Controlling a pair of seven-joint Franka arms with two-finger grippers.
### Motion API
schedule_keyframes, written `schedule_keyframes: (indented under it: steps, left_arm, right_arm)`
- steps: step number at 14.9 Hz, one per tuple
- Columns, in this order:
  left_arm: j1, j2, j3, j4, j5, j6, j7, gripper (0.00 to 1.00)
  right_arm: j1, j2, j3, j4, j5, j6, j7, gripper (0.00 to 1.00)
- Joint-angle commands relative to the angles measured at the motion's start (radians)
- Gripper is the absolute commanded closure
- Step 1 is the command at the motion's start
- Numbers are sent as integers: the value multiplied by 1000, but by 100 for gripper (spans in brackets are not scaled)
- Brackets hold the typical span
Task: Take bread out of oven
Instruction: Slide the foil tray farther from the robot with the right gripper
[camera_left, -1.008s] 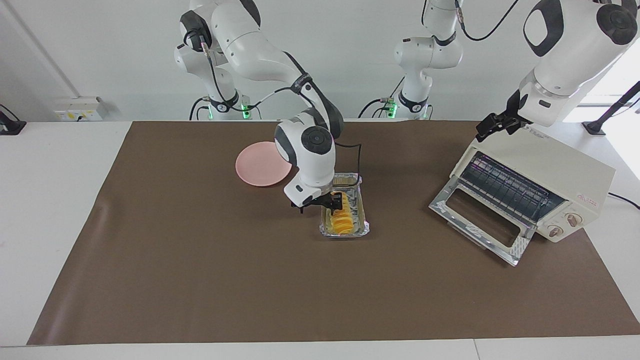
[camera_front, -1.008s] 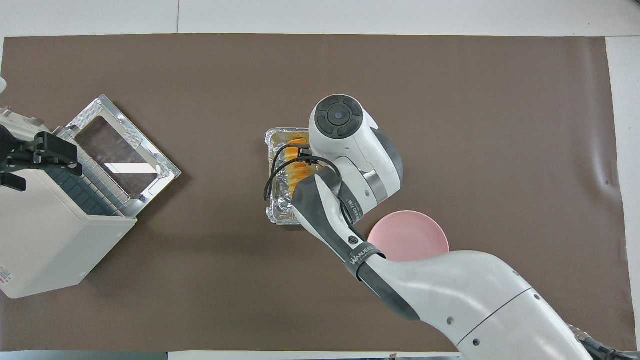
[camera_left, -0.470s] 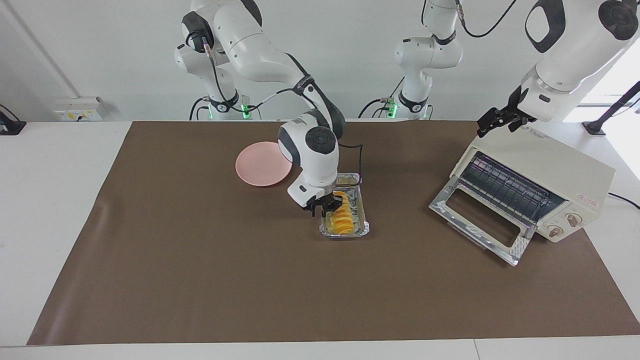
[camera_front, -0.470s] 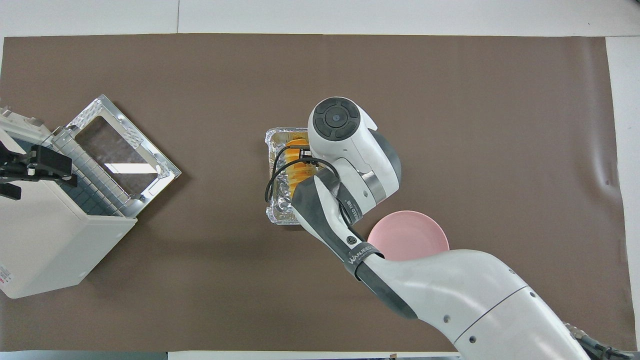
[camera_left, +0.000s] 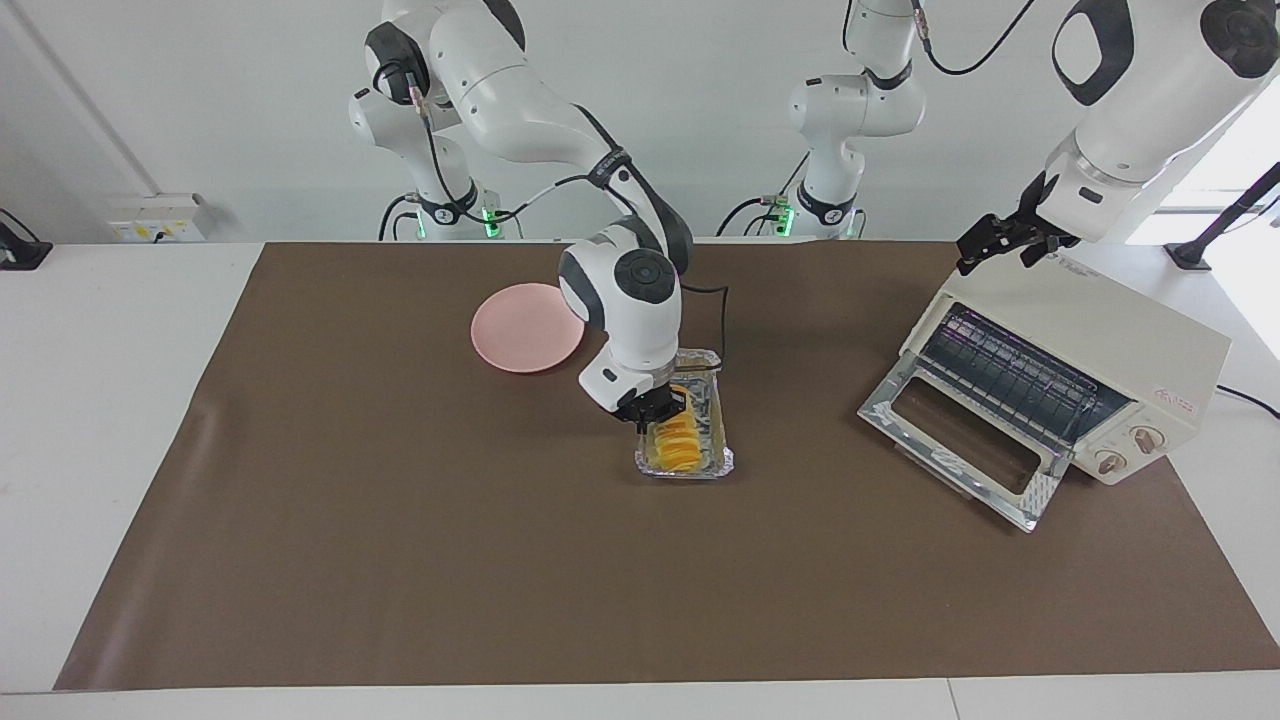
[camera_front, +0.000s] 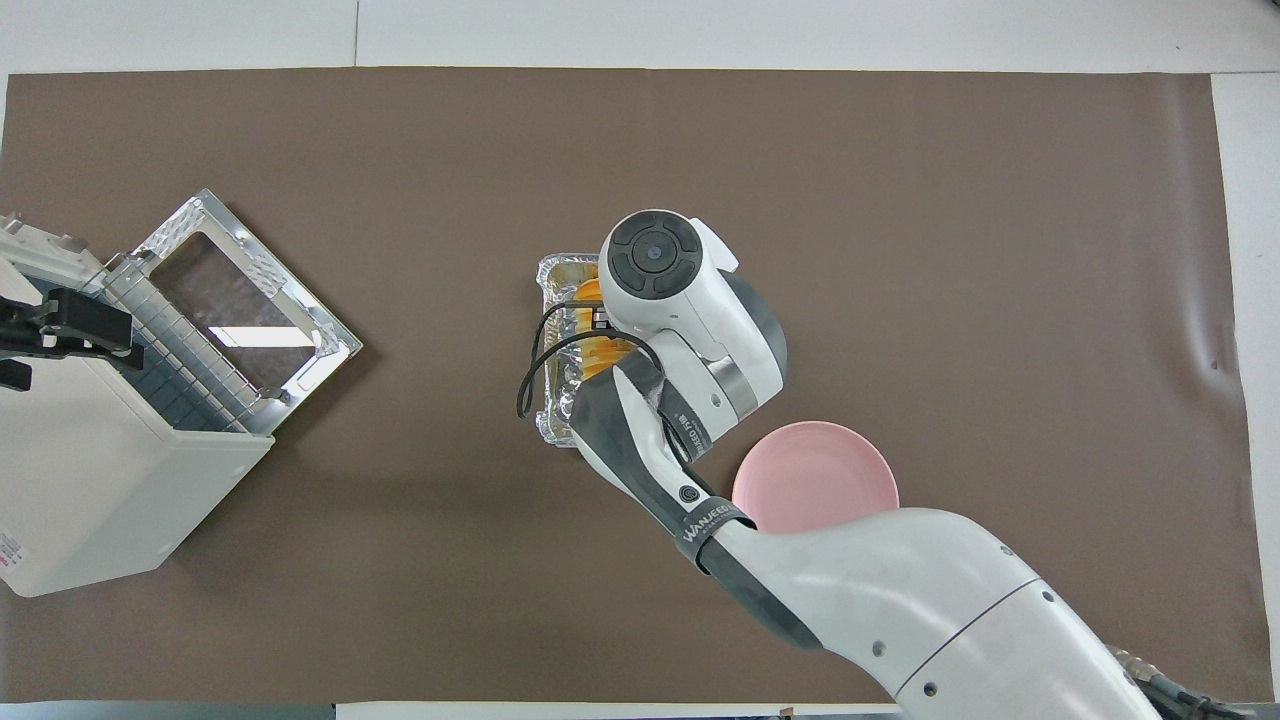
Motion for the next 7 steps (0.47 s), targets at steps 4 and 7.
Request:
schedule_keyframes:
  steps: [4,7]
  left_arm:
    - [11,-9,-15,-1,11,18,6,0]
    - [0,-10,-15,-4,11,13,8,0]
  right_arm:
    - [-151,-57,8,92,15,-194,-98,100]
    - [-248,-80,5,76,32,-228,-244,100]
